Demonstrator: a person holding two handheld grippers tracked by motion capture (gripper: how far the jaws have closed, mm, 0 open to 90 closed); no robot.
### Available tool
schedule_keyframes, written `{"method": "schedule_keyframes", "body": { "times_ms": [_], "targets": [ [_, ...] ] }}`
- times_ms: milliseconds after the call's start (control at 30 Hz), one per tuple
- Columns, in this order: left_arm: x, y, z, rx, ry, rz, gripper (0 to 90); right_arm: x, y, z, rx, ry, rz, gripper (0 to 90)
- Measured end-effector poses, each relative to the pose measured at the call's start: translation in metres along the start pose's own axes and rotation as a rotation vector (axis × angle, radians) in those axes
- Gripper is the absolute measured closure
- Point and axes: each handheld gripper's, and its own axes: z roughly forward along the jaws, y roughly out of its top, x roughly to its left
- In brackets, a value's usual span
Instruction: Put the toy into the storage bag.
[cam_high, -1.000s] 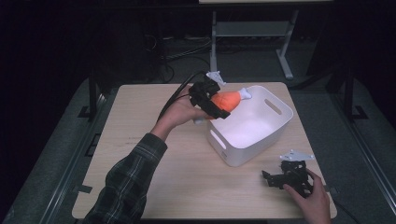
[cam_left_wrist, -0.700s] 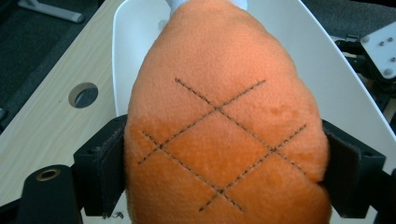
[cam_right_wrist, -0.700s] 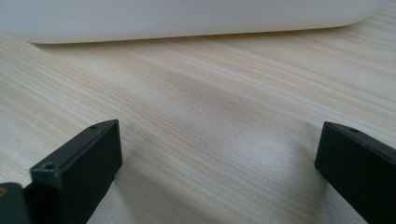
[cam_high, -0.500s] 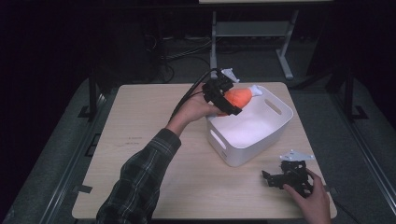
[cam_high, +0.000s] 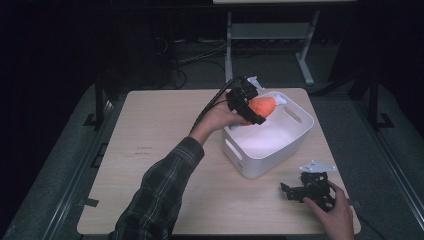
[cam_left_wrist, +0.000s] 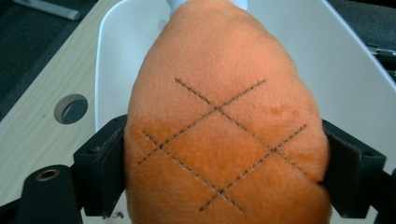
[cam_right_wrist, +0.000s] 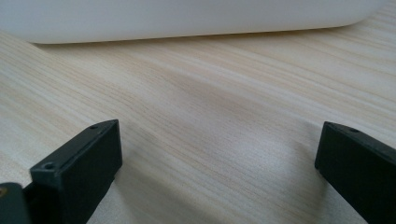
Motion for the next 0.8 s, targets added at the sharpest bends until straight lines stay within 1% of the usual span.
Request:
{"method": "schedule_keyframes", "body": {
  "times_ms": [33,100,133,167,200,267,300,400,467,567,633,733,800],
  "targets": [
    [0.001,0.0,0.001,0.018,-0.001,0.007,14.9,0.0,0.0,0.0,0.0,0.0,0.001,0.2],
    [0.001,0.0,0.004,0.029,-0.002,0.008,14.9,0.0,0.0,0.0,0.0,0.0,0.0,0.1],
    [0.001,-0.001,0.006,0.025,0.003,0.003,14.9,0.0,0.0,0.0,0.0,0.0,0.001,0.2],
    [0.002,-0.001,0.006,0.037,0.004,0.011,14.9,0.0,0.0,0.0,0.0,0.0,0.001,0.2],
    [0.002,-0.002,0.007,0.039,0.005,0.008,14.8,0.0,0.0,0.0,0.0,0.001,0.001,0.2],
    [0.003,-0.002,0.008,0.036,-0.01,-0.002,14.4,0.0,0.0,0.0,0.0,0.001,0.002,0.1],
    [0.004,-0.003,0.008,0.042,-0.008,0.003,14.1,0.0,0.0,0.0,0.0,0.0,0.001,0.2],
    [0.004,-0.003,0.009,0.043,-0.012,-0.003,13.7,0.0,0.0,0.0,0.0,0.0,0.001,0.2],
    [0.004,-0.003,0.009,0.054,-0.005,0.007,13.7,0.0,0.0,0.0,0.0,0.0,0.001,0.2],
    [0.005,-0.004,0.009,0.062,-0.003,0.002,13.5,0.0,0.0,0.0,0.0,0.0,0.001,0.2],
    [0.005,-0.005,0.01,0.072,0.001,0.006,13.2,0.0,0.0,0.0,0.0,0.0,0.001,0.2],
    [0.005,-0.005,0.011,0.072,0.004,0.004,12.9,0.0,0.0,0.0,0.0,0.0,0.001,0.2],
    [0.005,-0.006,0.012,0.081,0.013,0.006,12.9,0.0,0.0,0.0,0.0,0.0,0.0,0.2]
  ]
}}
